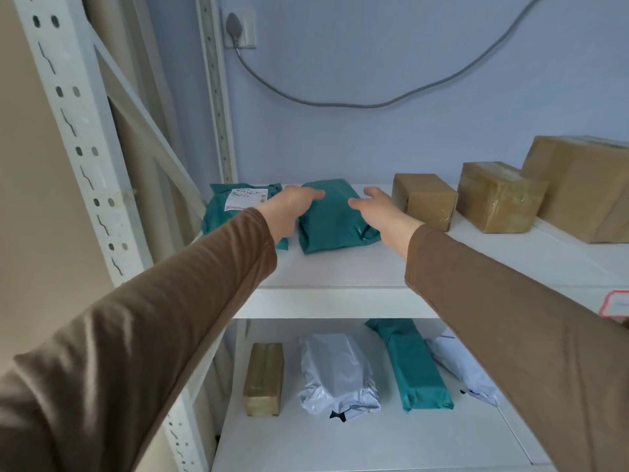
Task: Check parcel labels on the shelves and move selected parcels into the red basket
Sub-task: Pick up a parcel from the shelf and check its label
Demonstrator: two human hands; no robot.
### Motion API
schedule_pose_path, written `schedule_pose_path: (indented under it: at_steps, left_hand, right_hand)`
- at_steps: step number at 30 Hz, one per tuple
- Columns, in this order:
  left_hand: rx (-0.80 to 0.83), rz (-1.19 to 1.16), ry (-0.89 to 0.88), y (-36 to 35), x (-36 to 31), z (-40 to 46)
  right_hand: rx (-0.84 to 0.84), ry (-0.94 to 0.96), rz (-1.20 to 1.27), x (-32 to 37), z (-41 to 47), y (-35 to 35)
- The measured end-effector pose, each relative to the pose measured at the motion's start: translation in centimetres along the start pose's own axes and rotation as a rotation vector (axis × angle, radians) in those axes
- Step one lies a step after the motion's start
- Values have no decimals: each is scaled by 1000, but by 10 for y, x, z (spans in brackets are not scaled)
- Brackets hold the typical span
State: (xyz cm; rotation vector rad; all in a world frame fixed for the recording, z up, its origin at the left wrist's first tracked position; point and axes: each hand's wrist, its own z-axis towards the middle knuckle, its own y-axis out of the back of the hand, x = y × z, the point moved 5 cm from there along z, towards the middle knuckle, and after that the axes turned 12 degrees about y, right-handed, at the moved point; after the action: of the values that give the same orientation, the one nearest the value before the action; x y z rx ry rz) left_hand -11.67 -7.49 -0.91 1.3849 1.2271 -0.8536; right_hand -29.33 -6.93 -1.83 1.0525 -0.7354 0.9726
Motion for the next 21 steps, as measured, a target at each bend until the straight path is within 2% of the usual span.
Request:
schedule_pose_path:
  at_steps: [5,8,11,16,21]
  left_hand:
    - [24,-64,113,-14,17,25]
    - [-43,-65,68,-13,14,18]
    - [-39,-73,15,-16,15,-2]
    - [-8,-250,-38,-17,19,-52]
    - [96,-479,-81,-22,35,-142]
  right_hand:
    - [28,-96,-30,-9,3,-2]
    - [-7,-142,93,-21,6,2]
    - [-20,-176,256,-24,-7,10]
    - [-51,-44,414,-1,-56,35]
    - [-25,149,426,21,-141,73]
